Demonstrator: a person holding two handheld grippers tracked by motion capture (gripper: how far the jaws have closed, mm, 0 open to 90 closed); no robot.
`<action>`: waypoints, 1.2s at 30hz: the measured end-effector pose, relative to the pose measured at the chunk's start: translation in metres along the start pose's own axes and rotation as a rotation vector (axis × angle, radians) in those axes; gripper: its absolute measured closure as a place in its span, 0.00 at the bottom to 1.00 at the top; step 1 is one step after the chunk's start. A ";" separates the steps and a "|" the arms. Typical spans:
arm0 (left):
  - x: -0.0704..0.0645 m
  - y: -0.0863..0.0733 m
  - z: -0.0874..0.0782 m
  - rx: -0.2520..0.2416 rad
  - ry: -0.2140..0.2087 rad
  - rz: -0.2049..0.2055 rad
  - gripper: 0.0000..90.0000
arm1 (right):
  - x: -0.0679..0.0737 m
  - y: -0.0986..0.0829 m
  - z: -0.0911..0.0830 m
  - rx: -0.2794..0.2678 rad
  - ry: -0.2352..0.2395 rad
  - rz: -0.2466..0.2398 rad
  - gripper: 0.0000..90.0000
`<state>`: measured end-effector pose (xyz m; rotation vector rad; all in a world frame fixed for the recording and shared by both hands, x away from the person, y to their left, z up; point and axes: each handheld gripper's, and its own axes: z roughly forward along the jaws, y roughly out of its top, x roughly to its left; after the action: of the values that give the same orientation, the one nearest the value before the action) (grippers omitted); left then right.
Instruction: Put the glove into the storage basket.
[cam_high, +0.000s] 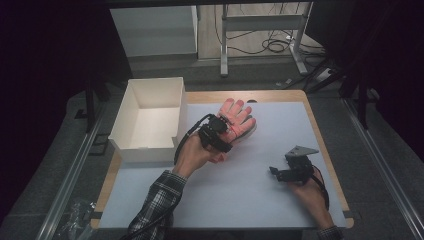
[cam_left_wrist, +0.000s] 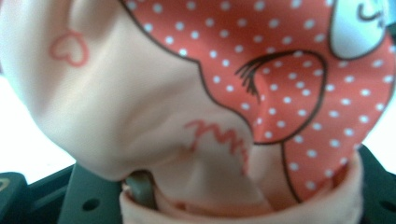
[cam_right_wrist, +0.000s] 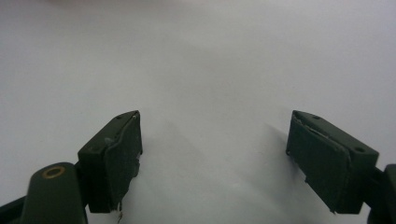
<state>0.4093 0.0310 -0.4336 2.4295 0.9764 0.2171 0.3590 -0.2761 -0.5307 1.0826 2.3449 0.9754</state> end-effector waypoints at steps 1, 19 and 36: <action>0.000 0.000 0.000 0.000 0.000 0.000 0.45 | 0.000 0.000 0.000 0.000 0.000 0.000 0.21; 0.042 0.024 -0.053 -0.023 0.066 -0.104 0.44 | 0.000 0.000 0.000 -0.001 0.002 0.002 0.21; 0.092 0.014 -0.099 -0.057 0.195 -0.246 0.43 | 0.000 0.000 0.000 -0.002 0.002 0.001 0.21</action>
<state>0.4527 0.1249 -0.3454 2.2413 1.3249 0.3938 0.3590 -0.2759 -0.5307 1.0833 2.3443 0.9790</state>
